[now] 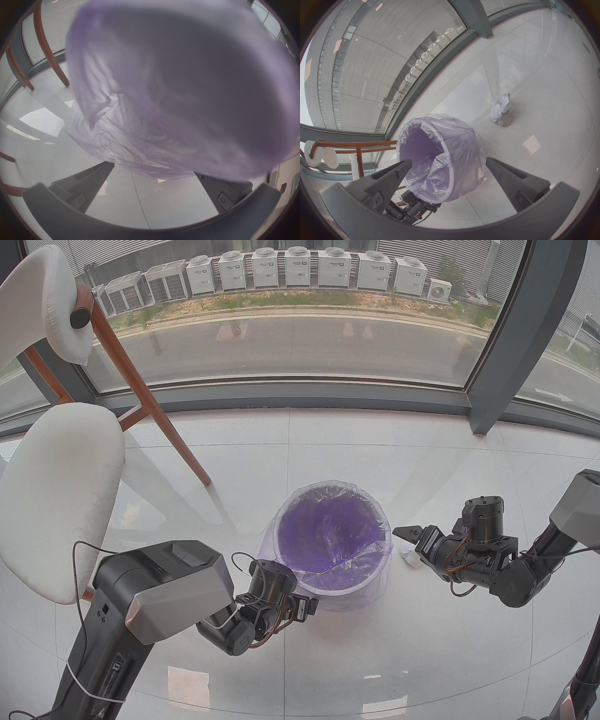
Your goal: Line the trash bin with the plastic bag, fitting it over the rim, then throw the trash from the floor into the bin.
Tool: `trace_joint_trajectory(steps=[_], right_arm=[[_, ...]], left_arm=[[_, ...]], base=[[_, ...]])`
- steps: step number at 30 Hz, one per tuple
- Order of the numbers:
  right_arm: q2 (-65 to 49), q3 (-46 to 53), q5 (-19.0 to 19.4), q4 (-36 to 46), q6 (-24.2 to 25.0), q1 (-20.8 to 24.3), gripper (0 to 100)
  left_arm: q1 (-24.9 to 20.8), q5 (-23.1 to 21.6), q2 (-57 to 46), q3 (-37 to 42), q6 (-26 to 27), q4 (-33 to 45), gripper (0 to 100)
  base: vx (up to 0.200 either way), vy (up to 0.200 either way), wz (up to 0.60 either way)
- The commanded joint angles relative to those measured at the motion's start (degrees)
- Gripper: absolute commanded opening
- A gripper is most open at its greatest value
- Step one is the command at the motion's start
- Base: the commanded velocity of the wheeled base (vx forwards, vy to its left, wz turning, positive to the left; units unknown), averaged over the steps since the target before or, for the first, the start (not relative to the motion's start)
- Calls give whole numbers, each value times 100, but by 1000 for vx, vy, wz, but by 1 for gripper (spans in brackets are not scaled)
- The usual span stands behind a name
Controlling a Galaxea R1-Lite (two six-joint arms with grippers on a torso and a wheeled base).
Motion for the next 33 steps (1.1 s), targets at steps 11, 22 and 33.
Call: trace_joint_trajectory(steps=[11, 22, 33], right_arm=[[-101, 60, 3, 0, 18, 15, 100], [-83, 77, 3, -9, 27, -11, 100], [-66, 86, -5, -9, 27, -20, 100]], left_arm=[[-2, 21, 138, -555, -4, 602, 0], [7, 12, 138, -344, -66, 233, 0], [7, -32, 85, -142, -154, 268, 0]], base=[[0, 0, 0], [0, 0, 0], [-182, 0, 0]])
